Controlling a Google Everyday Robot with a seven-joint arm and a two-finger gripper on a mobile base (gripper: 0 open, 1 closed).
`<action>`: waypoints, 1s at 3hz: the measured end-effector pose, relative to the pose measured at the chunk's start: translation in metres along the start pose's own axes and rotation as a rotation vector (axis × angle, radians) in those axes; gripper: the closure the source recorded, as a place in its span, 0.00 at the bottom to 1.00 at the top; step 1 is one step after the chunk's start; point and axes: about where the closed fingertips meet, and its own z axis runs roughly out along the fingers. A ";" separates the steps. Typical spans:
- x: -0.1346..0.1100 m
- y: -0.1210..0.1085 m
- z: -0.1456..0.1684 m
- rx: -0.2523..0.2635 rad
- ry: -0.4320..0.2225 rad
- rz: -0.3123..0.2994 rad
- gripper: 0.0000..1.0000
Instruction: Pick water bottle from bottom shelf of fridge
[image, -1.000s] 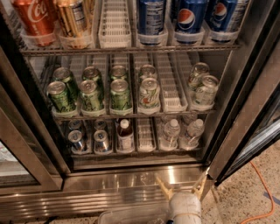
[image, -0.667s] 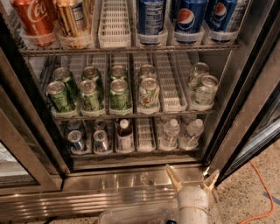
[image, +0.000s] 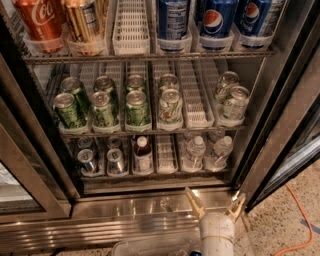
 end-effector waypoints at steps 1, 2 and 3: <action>0.003 0.008 0.010 -0.002 -0.022 0.041 0.00; 0.007 0.015 0.018 -0.004 -0.040 0.057 0.00; 0.014 0.016 0.025 -0.001 -0.062 0.043 0.00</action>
Offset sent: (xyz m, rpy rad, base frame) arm 0.0292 0.0163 -0.0138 0.0630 -0.0734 0.0118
